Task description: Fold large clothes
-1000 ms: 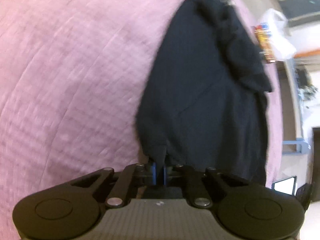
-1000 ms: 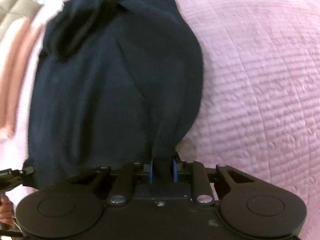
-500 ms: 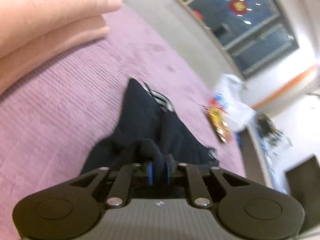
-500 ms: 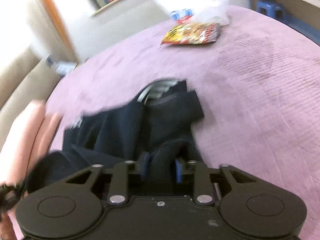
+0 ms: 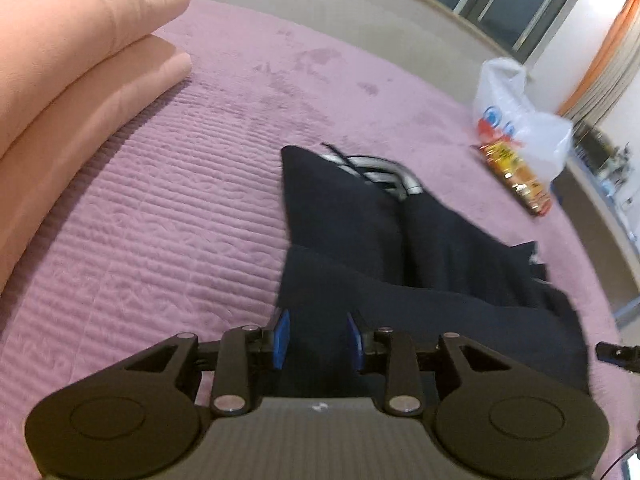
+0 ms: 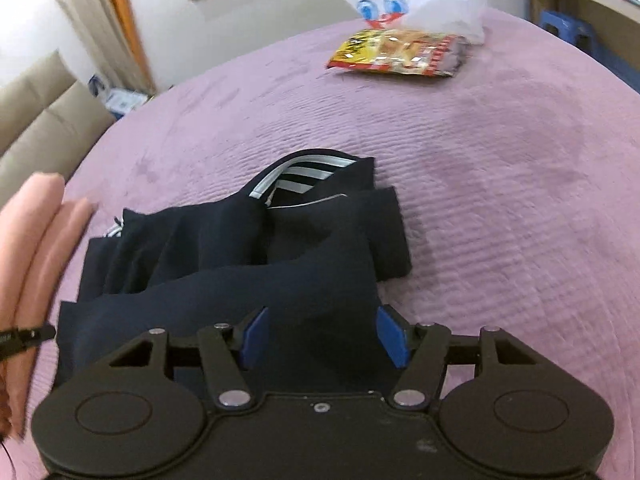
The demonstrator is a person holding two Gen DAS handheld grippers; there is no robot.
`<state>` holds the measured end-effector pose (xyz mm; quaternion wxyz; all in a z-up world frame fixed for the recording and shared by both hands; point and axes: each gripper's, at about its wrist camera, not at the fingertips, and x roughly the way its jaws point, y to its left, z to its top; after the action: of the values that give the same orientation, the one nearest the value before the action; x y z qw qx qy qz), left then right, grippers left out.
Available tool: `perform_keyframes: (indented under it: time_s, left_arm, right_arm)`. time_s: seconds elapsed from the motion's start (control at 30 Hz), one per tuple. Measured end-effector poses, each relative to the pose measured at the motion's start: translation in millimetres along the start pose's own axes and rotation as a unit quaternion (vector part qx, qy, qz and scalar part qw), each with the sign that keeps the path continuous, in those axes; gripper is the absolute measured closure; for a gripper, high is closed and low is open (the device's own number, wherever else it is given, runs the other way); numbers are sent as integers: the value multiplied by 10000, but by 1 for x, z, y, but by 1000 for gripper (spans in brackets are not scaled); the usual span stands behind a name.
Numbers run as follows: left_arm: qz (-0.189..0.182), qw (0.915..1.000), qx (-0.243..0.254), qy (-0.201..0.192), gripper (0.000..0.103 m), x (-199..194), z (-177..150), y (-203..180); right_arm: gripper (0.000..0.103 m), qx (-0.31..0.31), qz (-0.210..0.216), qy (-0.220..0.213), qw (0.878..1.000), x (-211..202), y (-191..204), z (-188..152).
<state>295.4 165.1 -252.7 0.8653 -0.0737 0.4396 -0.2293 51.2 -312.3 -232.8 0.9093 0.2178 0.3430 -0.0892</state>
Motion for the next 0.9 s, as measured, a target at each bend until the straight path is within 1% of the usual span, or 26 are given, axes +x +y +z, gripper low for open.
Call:
perform_keyframes:
  time_s: [0.03,0.07,0.1,0.2,0.3,0.37,0.4,0.43,0.47,0.5,0.53,0.6,0.63,0.67,0.77,0.83,0.9]
  left_arm:
    - [67,10000,-72,7,62,8,2,3]
    - [140,9997,-206,30,61,15,5,5]
    - [137,9993,-355,68,61,22,7,9]
    - [-82,9973,-730,85,59,29,9,18]
    - [-116,9959,-894,50,50,31,5,22]
    - [-164,9953,-951,108,49,37,3,23]
    - [-240,9952,-947,106,51,39,2,23]
    - [-271,9955,-901,53,56,40,0,21]
    - [-271,9963,-819,-55,64,38,-1,18]
    - [-282,9970,-698,-177,82,36,-2,14]
    - [-200,9983,-440,-331,92,30,-4,5]
    - [137,9984,102,-531,93,18,-9,-15]
    - [219,9974,285,-632,94,11,-12,-25]
    - [214,9964,381,-723,94,3,-15,-31]
    - [10,9944,499,-933,95,-18,-19,-44]
    - [-125,9927,480,-1097,96,-31,-13,-47]
    - [-338,9901,249,-1337,97,-43,2,-44]
  right_arm:
    - [30,-55,-54,0,10000,5,1,2]
    - [30,-101,-115,-21,9999,12,1,5]
    - [30,-136,-161,-65,9998,16,1,8]
    - [29,-21,-360,-181,9992,23,-1,13]
    - [29,215,-396,-84,9989,30,-6,11]
    - [29,232,-316,64,9992,37,-6,7]
    - [34,161,-278,67,9995,38,-3,5]
    - [40,7,-323,24,9995,37,2,2]
    - [60,-290,-464,-35,9985,35,10,-2]
    - [76,-562,-576,-85,9967,31,17,-5]
    - [82,-800,-663,-176,9944,25,25,-11]
    - [88,-1082,-694,-373,9910,10,38,-23]
    - [88,-1242,-716,-497,9884,2,45,-29]
    - [89,-1413,-743,-652,9850,-7,51,-36]
    - [89,-1667,-661,-1013,9786,-31,66,-43]
    - [90,-1691,-780,-1377,9728,-46,72,-34]
    - [90,-1616,-863,-1769,9670,-59,74,-18]
